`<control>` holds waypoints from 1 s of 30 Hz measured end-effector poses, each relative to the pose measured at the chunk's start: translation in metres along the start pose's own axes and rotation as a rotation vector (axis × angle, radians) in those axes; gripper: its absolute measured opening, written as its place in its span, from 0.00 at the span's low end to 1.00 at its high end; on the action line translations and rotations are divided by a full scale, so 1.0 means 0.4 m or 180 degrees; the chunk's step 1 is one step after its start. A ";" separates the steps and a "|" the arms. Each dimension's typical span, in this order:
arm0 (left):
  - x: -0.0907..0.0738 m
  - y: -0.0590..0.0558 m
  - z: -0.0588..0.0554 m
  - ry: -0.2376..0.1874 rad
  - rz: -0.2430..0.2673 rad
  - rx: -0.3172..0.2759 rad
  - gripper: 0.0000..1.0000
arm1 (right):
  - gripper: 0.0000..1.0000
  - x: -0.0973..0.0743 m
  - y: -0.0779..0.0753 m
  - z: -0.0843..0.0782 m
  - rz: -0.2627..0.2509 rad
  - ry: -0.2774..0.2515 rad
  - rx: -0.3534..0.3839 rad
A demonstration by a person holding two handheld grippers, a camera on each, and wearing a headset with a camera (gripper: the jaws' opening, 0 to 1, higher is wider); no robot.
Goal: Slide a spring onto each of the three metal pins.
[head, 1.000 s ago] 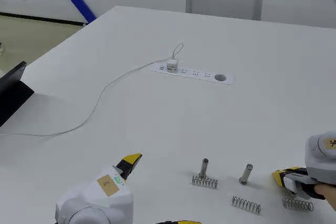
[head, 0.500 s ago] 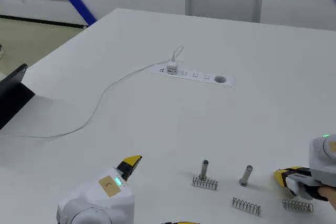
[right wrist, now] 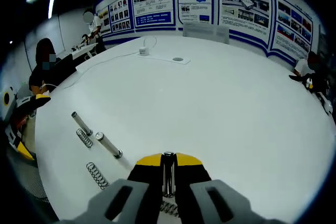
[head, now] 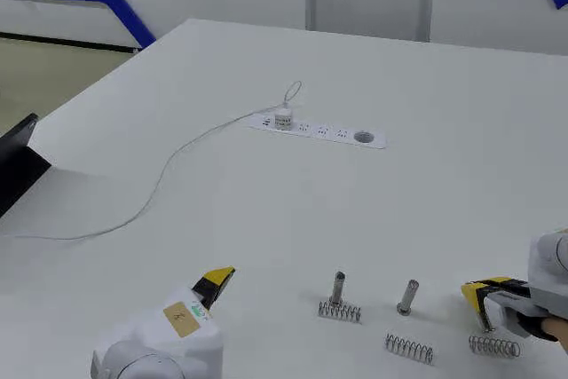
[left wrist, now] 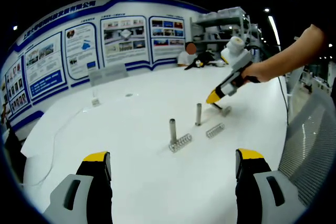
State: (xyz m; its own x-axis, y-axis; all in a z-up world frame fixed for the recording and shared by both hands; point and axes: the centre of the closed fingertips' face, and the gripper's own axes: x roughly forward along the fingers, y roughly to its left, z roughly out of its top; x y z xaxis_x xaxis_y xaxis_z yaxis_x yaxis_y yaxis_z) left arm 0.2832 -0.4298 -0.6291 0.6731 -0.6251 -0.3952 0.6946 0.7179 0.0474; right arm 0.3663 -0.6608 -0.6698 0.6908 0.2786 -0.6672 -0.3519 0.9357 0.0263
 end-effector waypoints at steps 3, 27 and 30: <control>0.001 -0.005 0.002 -0.0011 -0.0028 -0.0004 1.00 | 0.07 -0.008 -0.011 0.006 -0.0025 -0.0064 -0.0017; -0.003 -0.004 0.021 -0.0123 -0.0027 -0.0059 1.00 | 0.07 -0.065 -0.015 0.005 -0.0074 -0.0332 -0.0073; -0.004 -0.004 0.032 -0.0188 -0.0023 -0.0073 1.00 | 0.07 -0.071 -0.015 0.001 -0.0081 -0.0377 -0.0068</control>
State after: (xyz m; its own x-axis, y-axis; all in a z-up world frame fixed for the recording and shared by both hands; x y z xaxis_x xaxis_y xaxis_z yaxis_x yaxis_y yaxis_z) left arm 0.2840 -0.4339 -0.6169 0.6822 -0.6469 -0.3406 0.6940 0.7196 0.0234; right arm 0.3491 -0.6742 -0.6510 0.7690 0.2795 -0.5750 -0.3457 0.9383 -0.0062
